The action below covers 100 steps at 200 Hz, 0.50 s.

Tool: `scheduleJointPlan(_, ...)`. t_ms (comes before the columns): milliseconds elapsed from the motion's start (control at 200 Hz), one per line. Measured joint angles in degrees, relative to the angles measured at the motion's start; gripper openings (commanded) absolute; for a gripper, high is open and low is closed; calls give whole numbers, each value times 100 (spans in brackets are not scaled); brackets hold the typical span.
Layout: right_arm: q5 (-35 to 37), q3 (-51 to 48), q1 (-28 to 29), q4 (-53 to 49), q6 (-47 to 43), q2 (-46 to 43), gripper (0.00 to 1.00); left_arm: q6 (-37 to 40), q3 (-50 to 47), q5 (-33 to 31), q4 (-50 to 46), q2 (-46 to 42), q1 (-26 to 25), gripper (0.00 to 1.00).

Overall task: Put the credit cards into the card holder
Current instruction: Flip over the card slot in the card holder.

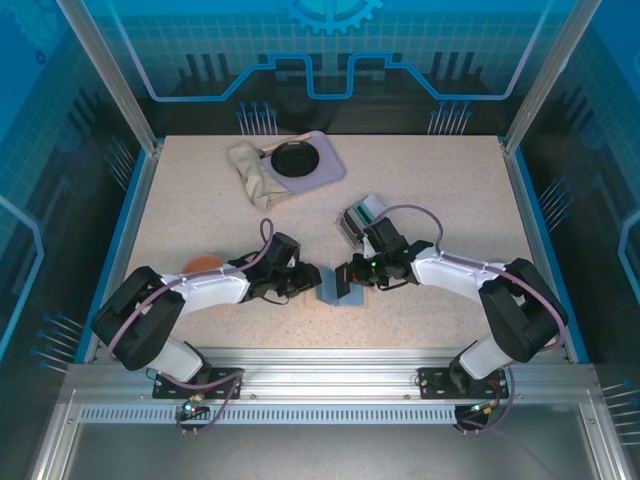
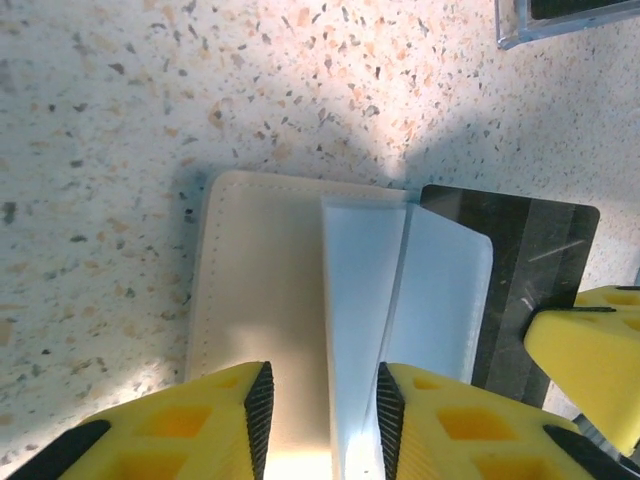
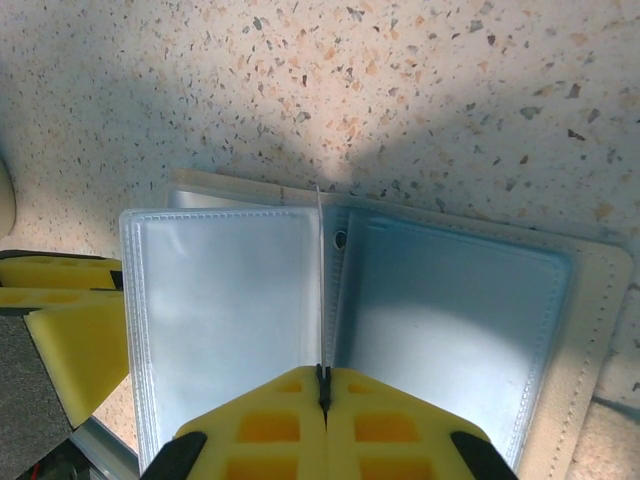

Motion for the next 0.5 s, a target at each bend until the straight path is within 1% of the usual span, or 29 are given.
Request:
scheduleJointPlan(165, 0, 0, 0, -13, 0, 0, 1, 98, 0, -15, -28, -33, 0, 38)
scheduleJointPlan(260, 4, 4, 0, -33, -2, -2, 1, 94, -22, -129, -74, -122, -7, 42)
scheduleJointPlan(310, 11, 9, 0, -55, -2, -2, 1, 101, -61, -195, -96, -247, -11, 43)
scheduleJointPlan(500, 37, 11, 0, -81, -17, -2, 1, 111, -72, -247, -133, -452, -11, 43)
